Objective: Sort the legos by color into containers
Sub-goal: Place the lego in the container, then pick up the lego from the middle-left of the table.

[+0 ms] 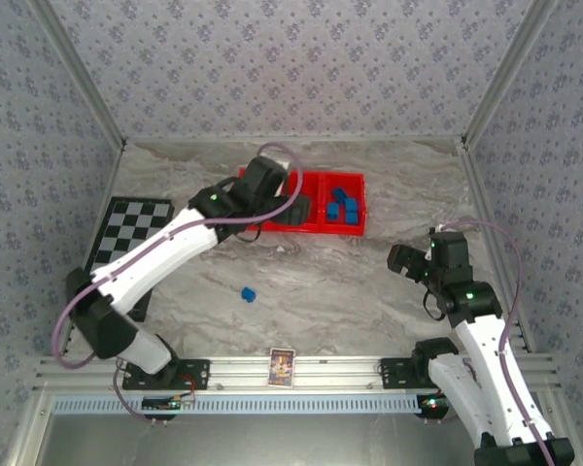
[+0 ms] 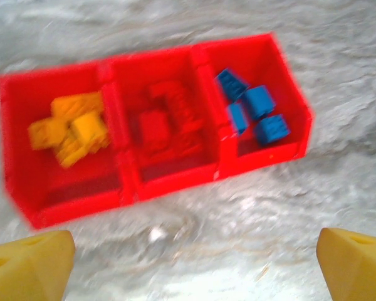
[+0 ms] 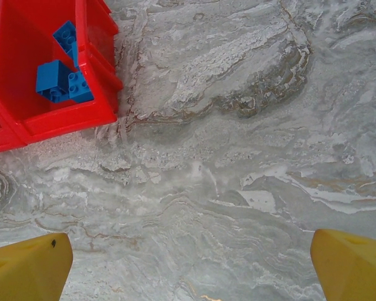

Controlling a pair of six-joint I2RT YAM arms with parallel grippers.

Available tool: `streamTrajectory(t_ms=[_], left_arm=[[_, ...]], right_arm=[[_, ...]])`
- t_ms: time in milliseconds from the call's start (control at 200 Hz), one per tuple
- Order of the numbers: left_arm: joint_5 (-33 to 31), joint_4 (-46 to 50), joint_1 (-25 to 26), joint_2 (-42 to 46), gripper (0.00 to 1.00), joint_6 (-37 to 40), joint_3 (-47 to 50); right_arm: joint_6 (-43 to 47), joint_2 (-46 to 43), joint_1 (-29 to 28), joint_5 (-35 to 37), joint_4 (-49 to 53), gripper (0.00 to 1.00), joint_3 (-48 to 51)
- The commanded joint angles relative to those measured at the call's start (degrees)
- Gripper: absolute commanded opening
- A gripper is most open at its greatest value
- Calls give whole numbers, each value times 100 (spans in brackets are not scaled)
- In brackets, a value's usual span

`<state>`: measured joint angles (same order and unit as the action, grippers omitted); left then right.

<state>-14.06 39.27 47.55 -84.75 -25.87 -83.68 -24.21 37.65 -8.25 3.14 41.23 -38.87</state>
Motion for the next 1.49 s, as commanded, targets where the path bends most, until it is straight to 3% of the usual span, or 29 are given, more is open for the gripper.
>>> streamTrajectory(t_ms=[0,170,310,830,950,1119,1489], left_arm=[[-505,792,175,501,97,-767,756],[-582,1159,309,1115,93,-1880,2052],[-288,936,364,1304,89,-2110,2930],[441,726,442,612,92,242,3201],[483,766,429,141,91,417,3080],[718,705,160,-436,78,484,2985],[1025,367,-61,-584,70,564,2996]], right_arm=[[-50,-30,41,-45,-96,100,24],[-24,22,33,-41,-115,100,21],[-28,56,34,-25,-107,100,11],[-41,85,28,-5,-71,100,5],[-49,85,27,-6,-57,100,-5],[-49,85,27,-3,-72,100,3],[-56,85,31,3,-48,100,8]])
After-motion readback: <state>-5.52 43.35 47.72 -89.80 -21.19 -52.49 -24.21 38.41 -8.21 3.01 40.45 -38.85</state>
